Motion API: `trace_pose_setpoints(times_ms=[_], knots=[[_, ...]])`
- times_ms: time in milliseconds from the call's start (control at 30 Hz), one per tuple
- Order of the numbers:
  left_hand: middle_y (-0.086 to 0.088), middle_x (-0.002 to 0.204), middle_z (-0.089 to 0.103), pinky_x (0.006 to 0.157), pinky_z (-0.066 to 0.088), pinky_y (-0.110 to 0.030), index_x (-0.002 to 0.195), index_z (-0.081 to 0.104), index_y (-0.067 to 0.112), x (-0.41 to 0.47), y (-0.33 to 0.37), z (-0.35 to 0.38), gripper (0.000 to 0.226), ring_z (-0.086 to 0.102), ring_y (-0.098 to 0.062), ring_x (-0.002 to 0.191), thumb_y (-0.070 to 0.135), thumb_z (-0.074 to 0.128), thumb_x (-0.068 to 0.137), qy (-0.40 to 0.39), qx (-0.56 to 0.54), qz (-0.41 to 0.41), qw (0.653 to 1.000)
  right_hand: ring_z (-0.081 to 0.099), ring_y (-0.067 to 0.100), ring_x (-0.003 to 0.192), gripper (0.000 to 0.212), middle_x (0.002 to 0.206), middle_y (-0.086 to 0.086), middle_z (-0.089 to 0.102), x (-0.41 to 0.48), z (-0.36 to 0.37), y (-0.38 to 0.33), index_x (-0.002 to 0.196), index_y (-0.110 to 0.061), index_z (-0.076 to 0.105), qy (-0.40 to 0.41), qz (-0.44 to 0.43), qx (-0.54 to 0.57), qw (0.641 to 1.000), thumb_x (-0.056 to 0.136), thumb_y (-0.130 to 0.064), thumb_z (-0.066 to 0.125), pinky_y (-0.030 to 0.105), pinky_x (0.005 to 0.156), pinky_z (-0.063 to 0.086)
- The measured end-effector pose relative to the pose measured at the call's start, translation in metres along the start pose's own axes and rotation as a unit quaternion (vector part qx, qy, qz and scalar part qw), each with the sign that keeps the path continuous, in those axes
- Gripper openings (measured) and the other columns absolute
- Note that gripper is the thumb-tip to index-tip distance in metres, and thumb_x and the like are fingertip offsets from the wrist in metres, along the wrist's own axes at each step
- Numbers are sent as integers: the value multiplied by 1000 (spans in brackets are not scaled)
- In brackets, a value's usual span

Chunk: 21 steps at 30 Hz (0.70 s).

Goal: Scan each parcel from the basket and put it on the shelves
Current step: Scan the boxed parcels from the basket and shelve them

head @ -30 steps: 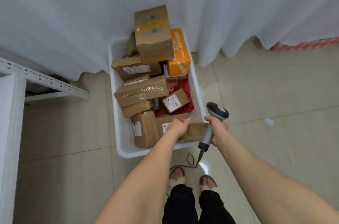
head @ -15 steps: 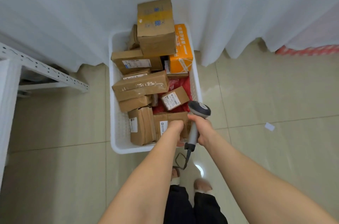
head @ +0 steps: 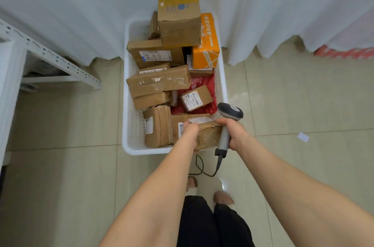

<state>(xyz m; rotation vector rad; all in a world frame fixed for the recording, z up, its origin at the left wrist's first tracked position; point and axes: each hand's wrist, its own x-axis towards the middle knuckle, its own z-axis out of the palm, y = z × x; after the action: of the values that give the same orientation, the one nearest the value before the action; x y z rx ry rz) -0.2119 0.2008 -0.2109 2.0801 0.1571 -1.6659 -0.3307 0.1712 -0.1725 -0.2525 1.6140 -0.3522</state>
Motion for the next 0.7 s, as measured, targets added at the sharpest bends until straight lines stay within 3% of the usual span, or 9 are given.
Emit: trace_pose_setpoints(times_ms=[100,167,233,300,400,533,700], knots=[[-14,134,52,99,46,-50,148,25,18,-42,12,-33,68,55,-34,117,29,57,88,12,-37,38,999,61,21,69,8,78,6,63,-35,4,-7,85,-12,61,-13,-9,19,1000,86,-5,65,34,62,52],[-14,117,63,94,51,-48,134,44,8,-78,27,-52,57,63,-30,103,23,62,82,-16,-50,44,998,63,23,75,9,83,7,65,-67,7,-19,92,-10,62,-22,-15,20,999,86,-6,65,40,74,56],[-12,97,68,89,54,-46,115,58,8,-120,44,-70,37,66,-27,87,18,62,81,-52,-69,50,995,64,24,78,12,86,9,66,-105,12,-36,95,-11,61,-28,-32,11,999,85,-6,65,41,73,56],[-11,92,68,84,56,-41,108,62,9,-164,59,-88,28,64,-25,81,14,60,80,-62,-87,60,992,66,28,82,17,91,12,68,-147,18,-54,98,-11,61,-47,-48,6,998,83,-3,63,41,69,57],[-8,94,65,68,51,-34,114,59,12,-225,82,-115,35,59,-22,80,12,57,79,-79,-86,96,989,65,34,103,40,109,17,68,-206,27,-80,117,-9,58,-80,-82,-17,993,79,3,62,49,88,55],[-11,113,63,82,53,-53,127,48,21,-315,111,-152,48,60,-31,101,11,62,82,-102,-106,165,975,61,35,109,48,117,17,65,-287,38,-113,124,-8,56,-115,-113,-36,986,77,0,64,52,97,50],[-13,113,64,89,52,-55,122,47,16,-402,132,-186,44,60,-30,101,4,62,83,-58,-123,254,957,64,34,103,48,110,16,67,-370,49,-147,125,-10,54,-182,-162,-19,970,79,-1,65,55,96,50]])
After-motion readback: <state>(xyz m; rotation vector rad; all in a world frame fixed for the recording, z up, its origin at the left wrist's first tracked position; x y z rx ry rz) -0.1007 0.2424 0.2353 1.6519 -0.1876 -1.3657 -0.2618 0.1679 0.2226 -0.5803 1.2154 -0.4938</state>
